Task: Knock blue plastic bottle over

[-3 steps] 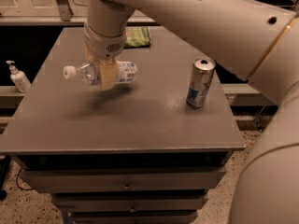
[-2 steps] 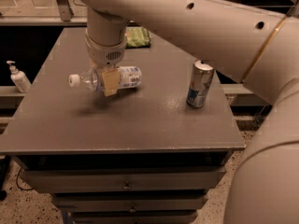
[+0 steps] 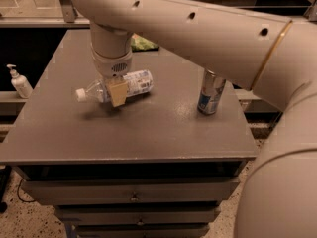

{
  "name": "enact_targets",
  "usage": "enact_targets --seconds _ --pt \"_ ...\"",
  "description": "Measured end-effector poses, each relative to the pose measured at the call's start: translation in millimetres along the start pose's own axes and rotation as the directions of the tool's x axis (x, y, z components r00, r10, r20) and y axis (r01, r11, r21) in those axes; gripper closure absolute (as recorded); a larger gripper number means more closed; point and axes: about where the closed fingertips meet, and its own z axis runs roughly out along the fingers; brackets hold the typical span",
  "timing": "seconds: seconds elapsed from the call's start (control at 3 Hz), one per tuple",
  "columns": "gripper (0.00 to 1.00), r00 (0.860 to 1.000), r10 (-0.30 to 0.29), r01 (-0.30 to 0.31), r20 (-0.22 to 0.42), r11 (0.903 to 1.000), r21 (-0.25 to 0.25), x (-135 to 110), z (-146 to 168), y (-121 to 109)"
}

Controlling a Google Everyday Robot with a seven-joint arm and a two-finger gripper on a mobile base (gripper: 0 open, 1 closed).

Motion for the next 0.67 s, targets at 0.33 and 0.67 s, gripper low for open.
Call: enact_targets --seconds 0.33,0.67 --pt "0.13 1.000 0.001 -0.001 -0.009 1.0000 -0.006 0.5 2.3 2.6" --pt "0.00 1.000 -0.004 0.004 -0.009 0.9999 -0.015 0.0 3.6 6.0"
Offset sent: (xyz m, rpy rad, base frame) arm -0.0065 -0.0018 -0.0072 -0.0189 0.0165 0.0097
